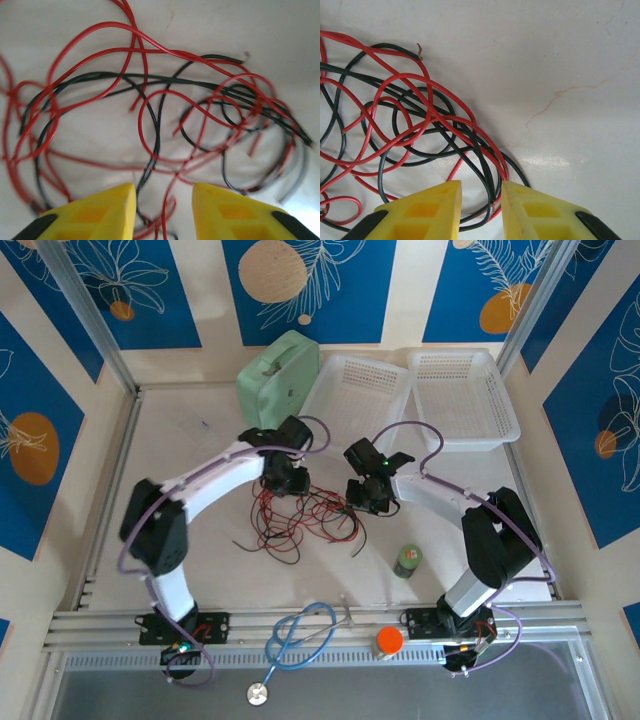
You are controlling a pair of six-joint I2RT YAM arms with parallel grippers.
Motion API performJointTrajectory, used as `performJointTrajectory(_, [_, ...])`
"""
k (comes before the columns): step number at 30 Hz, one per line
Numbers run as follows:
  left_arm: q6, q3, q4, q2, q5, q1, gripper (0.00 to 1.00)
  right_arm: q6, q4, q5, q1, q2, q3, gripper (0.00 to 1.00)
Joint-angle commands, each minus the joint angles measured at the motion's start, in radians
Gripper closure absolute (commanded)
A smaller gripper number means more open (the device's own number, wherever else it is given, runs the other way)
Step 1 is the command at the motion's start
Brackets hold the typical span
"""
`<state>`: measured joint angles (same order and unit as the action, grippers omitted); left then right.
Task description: Untangle the cables
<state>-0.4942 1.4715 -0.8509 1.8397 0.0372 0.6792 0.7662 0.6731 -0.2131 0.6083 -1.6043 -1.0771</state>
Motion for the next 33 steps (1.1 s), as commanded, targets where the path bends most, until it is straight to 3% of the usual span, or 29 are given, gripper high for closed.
performJointTrajectory(1, [0.013,0.026,0.037,0.106,-0.026,0.006,0.7,-0.005,0.022,-0.001,0.001,0.033,0.02,0.75])
performJointTrajectory(7, [-0.001,-0.022,0.123,0.16,-0.116,0.005,0.71,0.001,0.033,-0.006,0.001,0.047,0.029,0.78])
performJointTrajectory(13, [-0.001,-0.045,0.154,0.164,-0.108,0.005,0.71,0.007,0.031,-0.003,0.004,0.04,0.031,0.79])
performJointTrajectory(17, [-0.004,-0.068,0.169,0.168,-0.099,0.005,0.76,0.008,0.035,-0.006,0.008,0.038,0.025,0.79])
performJointTrajectory(20, [-0.009,-0.083,0.174,0.161,-0.103,0.005,0.86,0.008,0.036,-0.008,0.009,0.041,0.025,0.79])
performJointTrajectory(24, [-0.008,-0.074,0.159,0.108,-0.1,0.006,1.0,0.008,0.033,0.002,0.01,0.04,0.02,0.79])
performJointTrajectory(33, [0.041,0.084,-0.046,-0.103,-0.133,0.03,1.0,0.055,-0.086,0.158,0.014,0.018,-0.002,0.72])
